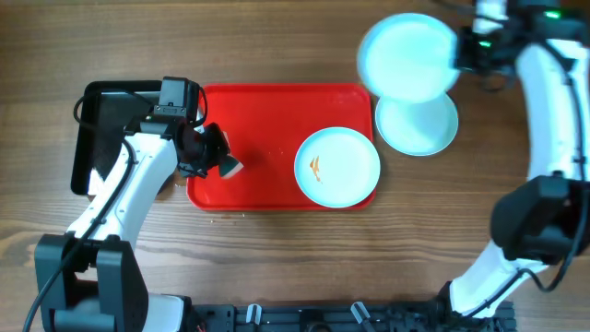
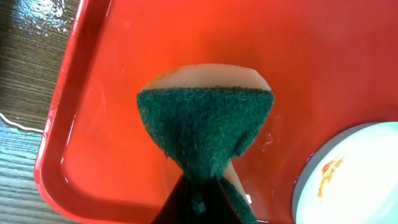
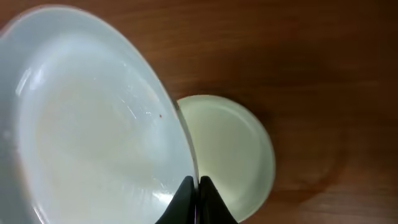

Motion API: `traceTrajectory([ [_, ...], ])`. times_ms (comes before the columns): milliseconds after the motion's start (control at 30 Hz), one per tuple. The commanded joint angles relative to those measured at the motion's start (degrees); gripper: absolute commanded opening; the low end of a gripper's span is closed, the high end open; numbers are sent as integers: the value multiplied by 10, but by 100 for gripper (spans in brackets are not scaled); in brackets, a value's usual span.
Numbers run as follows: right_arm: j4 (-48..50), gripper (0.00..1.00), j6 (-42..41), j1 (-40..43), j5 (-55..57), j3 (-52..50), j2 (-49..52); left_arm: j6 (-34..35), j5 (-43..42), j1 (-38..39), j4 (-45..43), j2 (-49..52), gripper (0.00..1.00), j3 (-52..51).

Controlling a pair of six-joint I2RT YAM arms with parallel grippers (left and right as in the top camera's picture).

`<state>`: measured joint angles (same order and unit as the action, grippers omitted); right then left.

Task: Clean dirty plates on tray and stack at the side
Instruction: 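Carry the left plate with the right gripper onto the plate at right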

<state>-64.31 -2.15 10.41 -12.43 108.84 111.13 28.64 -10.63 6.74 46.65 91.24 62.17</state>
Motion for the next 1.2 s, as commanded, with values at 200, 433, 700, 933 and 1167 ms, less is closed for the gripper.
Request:
traceTrajectory([
  [200, 216, 4, -55, 75, -95, -276, -6, 2, -20, 3, -4, 4, 4, -5],
  [433, 252, 4, -99, 75, -40, -309, -6, 2, -20, 3, -6, 4, 4, -5],
  [700, 208, 41, -132, 75, -41, -309, -6, 1, -20, 3, -6, 4, 4, -5],
  [933, 150, 41, -58, 34, -294, -309, -18, 2, -20, 3, -13, 4, 4, -5],
  [1167, 107, 41, -55, -143, -70, -309, -19, 2, -20, 3, -13, 4, 4, -5],
])
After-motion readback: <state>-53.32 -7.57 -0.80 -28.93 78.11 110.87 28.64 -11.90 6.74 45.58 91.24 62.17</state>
